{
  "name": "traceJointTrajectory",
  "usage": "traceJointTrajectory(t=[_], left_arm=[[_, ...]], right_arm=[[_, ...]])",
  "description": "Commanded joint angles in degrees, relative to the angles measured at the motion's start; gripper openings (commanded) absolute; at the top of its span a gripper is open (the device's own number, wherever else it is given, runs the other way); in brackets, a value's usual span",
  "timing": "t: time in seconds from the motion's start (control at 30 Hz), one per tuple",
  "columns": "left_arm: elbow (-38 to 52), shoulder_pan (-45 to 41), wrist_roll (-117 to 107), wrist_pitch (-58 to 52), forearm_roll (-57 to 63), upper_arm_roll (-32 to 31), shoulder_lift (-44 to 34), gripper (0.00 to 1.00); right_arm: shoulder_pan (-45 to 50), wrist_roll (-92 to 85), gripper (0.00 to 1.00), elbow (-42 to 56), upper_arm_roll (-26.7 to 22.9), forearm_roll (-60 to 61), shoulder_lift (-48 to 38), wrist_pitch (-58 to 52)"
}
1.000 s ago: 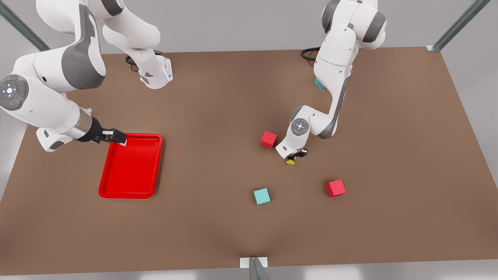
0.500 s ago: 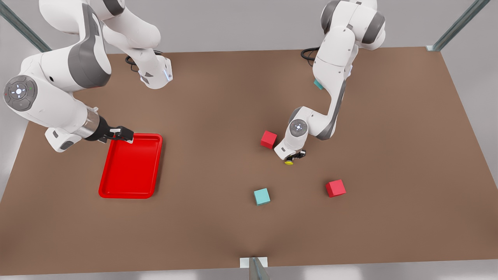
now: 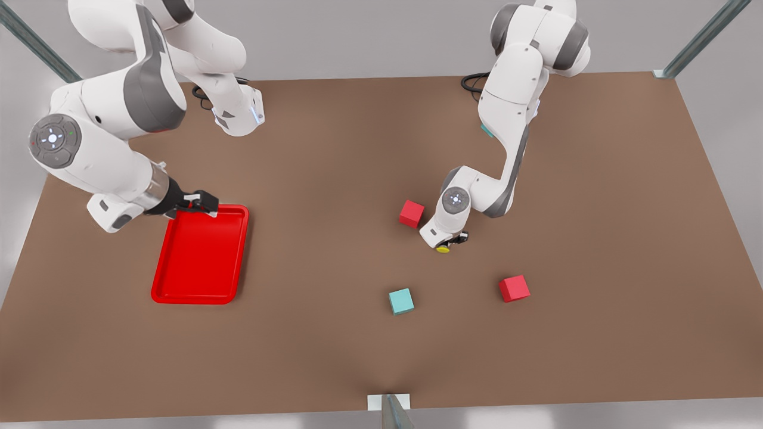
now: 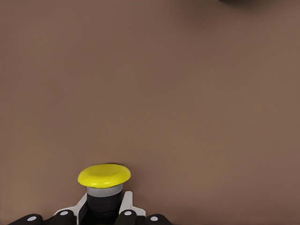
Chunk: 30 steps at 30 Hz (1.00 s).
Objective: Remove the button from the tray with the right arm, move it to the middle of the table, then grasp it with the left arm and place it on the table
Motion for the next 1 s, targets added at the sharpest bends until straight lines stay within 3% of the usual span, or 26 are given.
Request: traceJointTrajectory(t=[0.0, 0.17, 0.37, 0.57, 0.73, 0.8, 0.87, 0.97], left_arm=[[0.06, -0.05, -0.04, -0.24, -0.22, -0.01, -0.10, 0.39], [0.24, -0.05, 0.05, -0.24, -0.22, 0.07, -0.10, 0.37], [2.08, -0.05, 0.05, -1.38, -0.22, 0.07, -0.54, 0.37], [12.09, 2.24, -0.83, -15.70, -2.31, 0.42, -0.54, 0.37], [17.81, 1.01, -72.88, -18.78, 1.98, 2.45, -0.27, 0.37], [18.87, 0.83, -107.38, -18.78, 13.03, 2.45, 0.17, 0.37], [18.96, -0.05, -141.61, -25.72, 30.44, 2.45, 0.34, 0.37], [18.87, -2.86, -147.96, -44.62, 40.65, 2.45, 2.89, 0.38]], right_arm=[[0.21, -0.40, 1.00, 0.03, 0.00, -0.68, -0.04, -0.04], [0.82, 0.74, 1.00, -0.41, 0.00, -0.95, 1.72, -0.31], [6.36, 0.22, 1.00, -0.15, 0.09, -3.06, 0.93, -8.91], [9.16, 0.57, 1.00, 2.14, 0.18, -6.14, 1.28, -14.89], [13.48, 0.66, 1.00, 2.31, 0.09, -11.58, 1.36, -18.59], [13.12, 0.65, 1.00, 1.78, 0.00, -11.23, 1.36, -19.46], [14.62, 0.48, 1.00, 1.70, 0.09, -9.39, 1.45, -22.02], [14.71, 0.48, 1.00, 1.70, 0.09, -9.30, 1.45, -23.33]])
